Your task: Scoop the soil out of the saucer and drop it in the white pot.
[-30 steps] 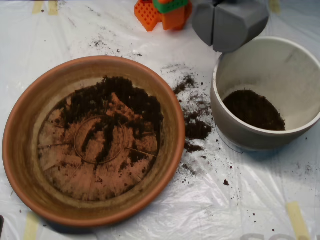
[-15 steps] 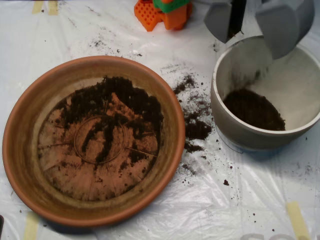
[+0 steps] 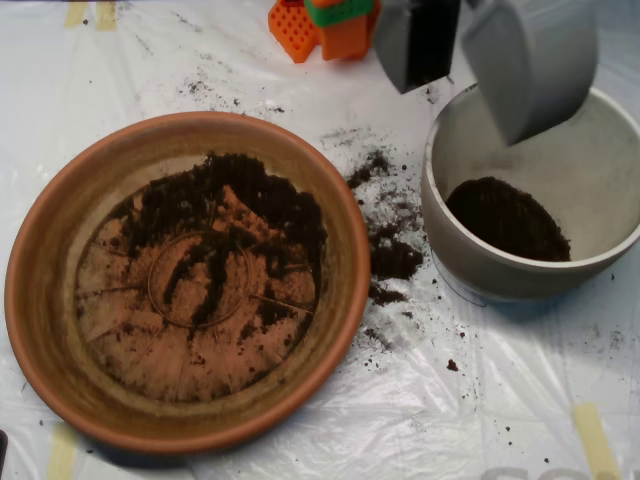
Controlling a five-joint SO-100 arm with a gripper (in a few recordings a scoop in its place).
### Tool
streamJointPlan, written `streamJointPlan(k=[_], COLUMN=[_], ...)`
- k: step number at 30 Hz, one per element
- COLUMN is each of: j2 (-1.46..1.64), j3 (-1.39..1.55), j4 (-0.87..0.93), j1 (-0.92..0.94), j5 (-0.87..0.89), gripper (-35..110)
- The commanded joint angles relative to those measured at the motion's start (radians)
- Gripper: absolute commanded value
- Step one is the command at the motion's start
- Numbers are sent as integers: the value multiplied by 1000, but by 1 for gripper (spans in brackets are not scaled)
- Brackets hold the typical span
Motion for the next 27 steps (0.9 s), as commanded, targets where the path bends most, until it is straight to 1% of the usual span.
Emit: streamJointPlan(k=[1, 4, 8, 18, 23, 27], j2=[-26, -60, -60, -118, -206, -296], j3=[-146, -89, 86, 437, 500, 532], j4=[32, -6, -117, -351, -446, -540], j1=[170, 308, 454, 706, 838, 945], j5=[46, 51, 31, -48, -26, 35], gripper=[42, 42, 41, 45, 39, 34])
